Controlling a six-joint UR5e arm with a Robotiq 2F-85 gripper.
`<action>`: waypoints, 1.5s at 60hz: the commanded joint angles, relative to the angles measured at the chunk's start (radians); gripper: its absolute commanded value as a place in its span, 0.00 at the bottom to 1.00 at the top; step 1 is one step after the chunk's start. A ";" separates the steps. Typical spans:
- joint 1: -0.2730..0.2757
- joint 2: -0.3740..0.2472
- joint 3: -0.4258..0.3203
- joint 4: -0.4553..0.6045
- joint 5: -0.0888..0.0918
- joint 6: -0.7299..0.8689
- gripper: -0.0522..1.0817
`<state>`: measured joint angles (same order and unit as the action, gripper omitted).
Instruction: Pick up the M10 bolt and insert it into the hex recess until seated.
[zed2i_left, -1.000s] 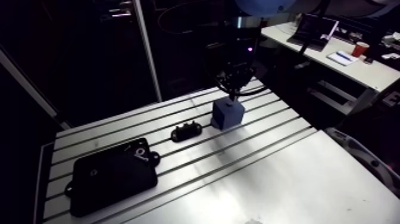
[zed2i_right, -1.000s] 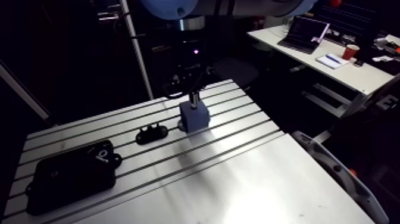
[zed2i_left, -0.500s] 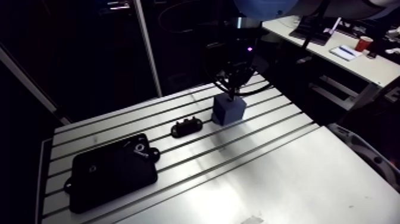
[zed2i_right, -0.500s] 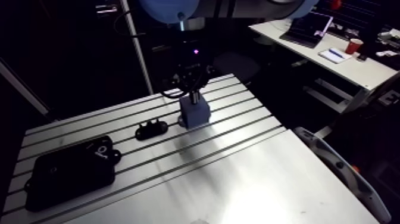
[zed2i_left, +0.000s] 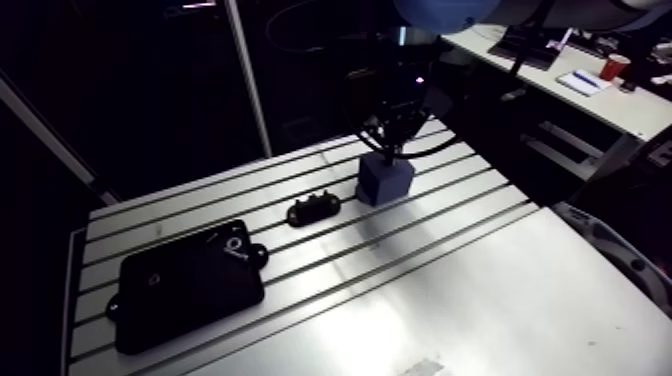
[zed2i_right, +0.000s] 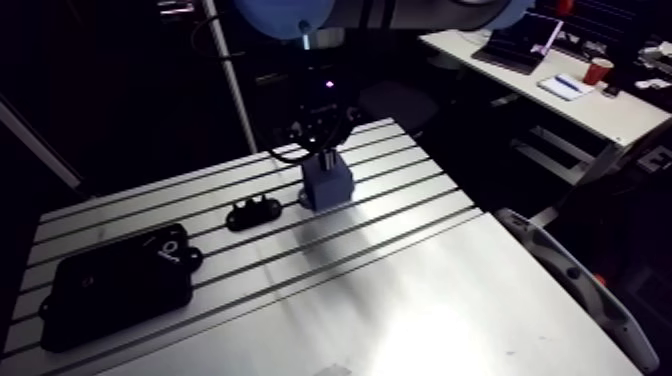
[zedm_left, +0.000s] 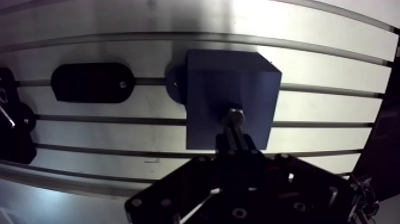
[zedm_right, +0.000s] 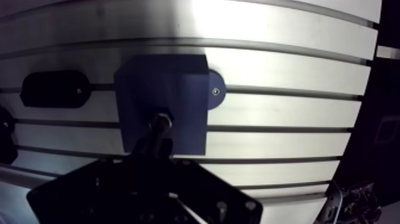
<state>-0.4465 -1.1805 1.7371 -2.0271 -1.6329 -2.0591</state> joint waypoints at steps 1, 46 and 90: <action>0.000 0.005 -0.003 -0.003 0.000 -0.002 1.00; 0.002 0.016 -0.006 -0.005 0.000 -0.011 1.00; 0.002 0.026 -0.009 -0.006 0.000 -0.013 1.00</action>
<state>-0.4450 -1.1574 1.7279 -2.0319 -1.6331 -2.0716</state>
